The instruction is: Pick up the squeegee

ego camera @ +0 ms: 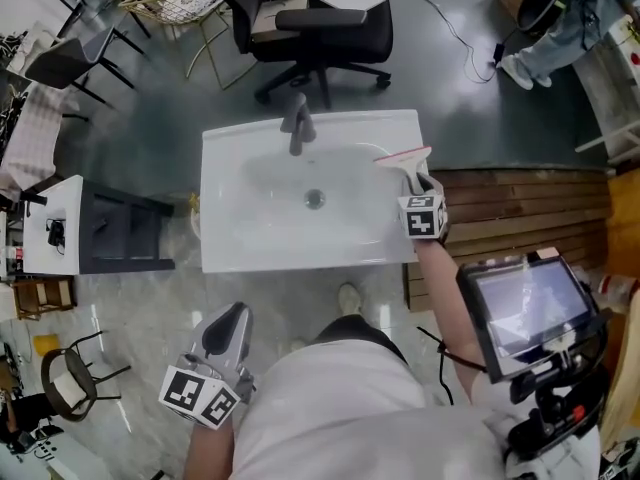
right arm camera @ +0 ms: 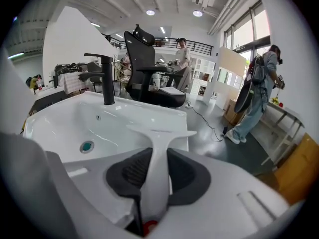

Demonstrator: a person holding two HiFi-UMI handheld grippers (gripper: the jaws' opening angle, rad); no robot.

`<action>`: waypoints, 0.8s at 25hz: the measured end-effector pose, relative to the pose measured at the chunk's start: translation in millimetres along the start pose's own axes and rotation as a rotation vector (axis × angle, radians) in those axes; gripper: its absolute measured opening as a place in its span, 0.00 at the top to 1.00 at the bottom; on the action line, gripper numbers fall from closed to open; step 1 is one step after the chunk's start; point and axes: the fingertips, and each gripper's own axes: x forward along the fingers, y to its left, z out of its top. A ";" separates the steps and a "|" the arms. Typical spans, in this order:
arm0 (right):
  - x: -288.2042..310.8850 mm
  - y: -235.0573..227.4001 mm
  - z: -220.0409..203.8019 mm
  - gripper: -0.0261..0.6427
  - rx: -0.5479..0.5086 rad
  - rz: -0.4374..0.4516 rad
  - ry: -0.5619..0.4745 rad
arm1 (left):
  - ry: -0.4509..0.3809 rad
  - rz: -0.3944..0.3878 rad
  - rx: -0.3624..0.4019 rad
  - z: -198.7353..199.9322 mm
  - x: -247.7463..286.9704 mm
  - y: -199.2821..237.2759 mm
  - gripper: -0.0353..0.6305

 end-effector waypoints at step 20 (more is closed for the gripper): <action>-141.9 76.1 -5.2 0.82 -0.012 0.016 -0.074 | -0.048 -0.133 -0.006 -35.2 -84.9 6.4 0.90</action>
